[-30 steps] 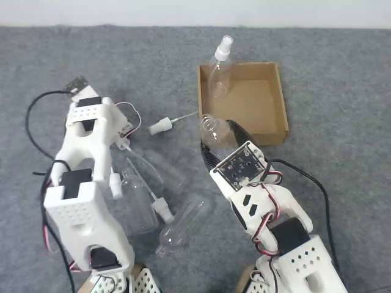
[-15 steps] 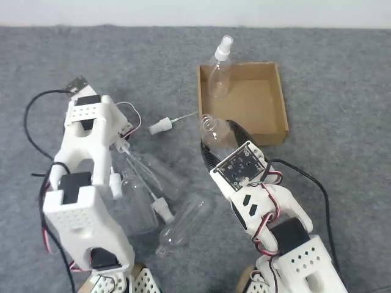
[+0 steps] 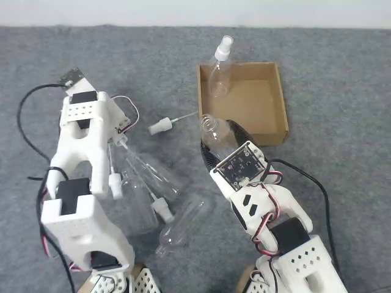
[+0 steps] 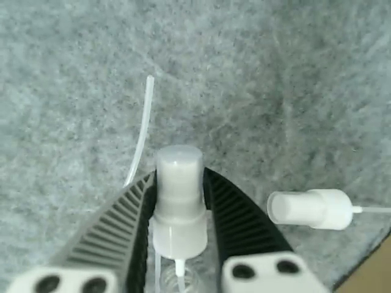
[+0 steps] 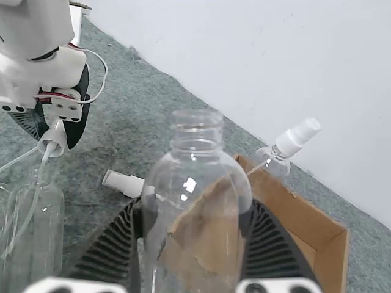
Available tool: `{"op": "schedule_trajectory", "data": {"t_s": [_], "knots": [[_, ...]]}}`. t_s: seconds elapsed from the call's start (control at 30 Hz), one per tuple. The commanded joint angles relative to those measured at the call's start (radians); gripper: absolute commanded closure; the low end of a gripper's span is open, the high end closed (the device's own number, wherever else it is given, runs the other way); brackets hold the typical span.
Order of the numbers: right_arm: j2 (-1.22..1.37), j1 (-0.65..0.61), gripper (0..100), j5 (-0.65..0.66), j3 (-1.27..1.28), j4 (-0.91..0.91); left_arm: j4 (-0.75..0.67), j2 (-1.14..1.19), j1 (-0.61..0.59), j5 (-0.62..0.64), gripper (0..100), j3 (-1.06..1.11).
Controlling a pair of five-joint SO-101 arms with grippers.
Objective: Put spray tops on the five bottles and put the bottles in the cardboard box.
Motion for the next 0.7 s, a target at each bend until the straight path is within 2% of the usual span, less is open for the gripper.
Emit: {"op": "schedule_trajectory", "data": {"t_s": [0.0,0.17,0.43,0.67], "knots": [[-0.021,0.008,95.4,0.015,-0.009,-0.03,0.021,-0.135,0.0,0.011,99,-0.016],[-0.021,0.008,95.4,0.015,-0.009,-0.03,0.034,-0.269,0.003,0.011,99,0.05],[-0.021,0.01,95.4,0.015,-0.009,-0.03,-0.094,-0.459,0.0,0.011,99,0.231],[-0.021,0.008,95.4,0.015,-0.009,-0.03,-0.12,-0.658,0.0,0.014,99,0.348]]}}
